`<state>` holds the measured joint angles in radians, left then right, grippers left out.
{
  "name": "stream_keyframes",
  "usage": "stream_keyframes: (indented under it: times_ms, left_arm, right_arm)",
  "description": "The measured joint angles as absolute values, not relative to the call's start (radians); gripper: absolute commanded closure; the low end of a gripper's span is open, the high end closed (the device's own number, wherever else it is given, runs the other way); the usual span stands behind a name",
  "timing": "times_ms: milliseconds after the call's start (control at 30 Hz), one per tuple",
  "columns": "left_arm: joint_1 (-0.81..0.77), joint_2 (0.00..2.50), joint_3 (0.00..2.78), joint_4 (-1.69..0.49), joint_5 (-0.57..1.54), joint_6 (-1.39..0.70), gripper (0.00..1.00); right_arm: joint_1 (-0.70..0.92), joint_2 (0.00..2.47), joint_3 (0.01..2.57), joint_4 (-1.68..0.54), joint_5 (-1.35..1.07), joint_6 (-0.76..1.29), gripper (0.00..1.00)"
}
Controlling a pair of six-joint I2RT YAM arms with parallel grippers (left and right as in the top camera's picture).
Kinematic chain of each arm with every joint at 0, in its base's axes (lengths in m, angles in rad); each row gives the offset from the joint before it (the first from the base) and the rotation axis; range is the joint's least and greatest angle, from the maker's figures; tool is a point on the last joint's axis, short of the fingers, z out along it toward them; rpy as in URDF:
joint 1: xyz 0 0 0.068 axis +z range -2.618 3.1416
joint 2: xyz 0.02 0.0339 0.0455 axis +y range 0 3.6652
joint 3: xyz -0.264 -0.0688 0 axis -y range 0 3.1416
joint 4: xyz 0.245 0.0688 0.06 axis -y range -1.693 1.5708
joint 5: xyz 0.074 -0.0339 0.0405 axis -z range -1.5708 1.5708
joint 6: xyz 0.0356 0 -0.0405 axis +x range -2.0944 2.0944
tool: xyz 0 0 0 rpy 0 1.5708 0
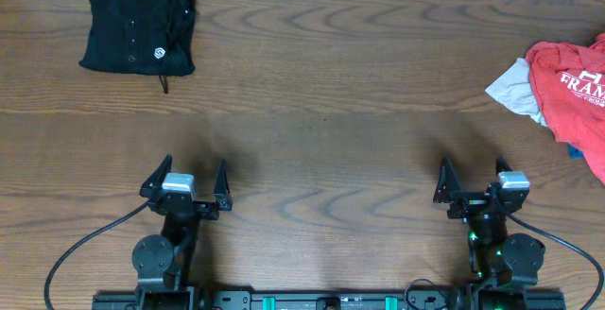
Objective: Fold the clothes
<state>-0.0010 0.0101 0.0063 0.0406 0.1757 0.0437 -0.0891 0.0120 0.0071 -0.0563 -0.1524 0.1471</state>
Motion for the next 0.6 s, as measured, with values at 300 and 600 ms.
stream_keyframes:
  times_ms: [300,600]
  left_arm:
    - [-0.001,0.010,0.013,-0.010,0.144,-0.009,0.02]
    - [-0.001,0.010,0.014,-0.012,0.136,-0.027,0.02]
  right_arm:
    - [-0.089,0.012,0.007,-0.056,-0.152,0.147,0.01]
    - [-0.089,0.012,0.007,-0.056,-0.152,0.147,0.01]
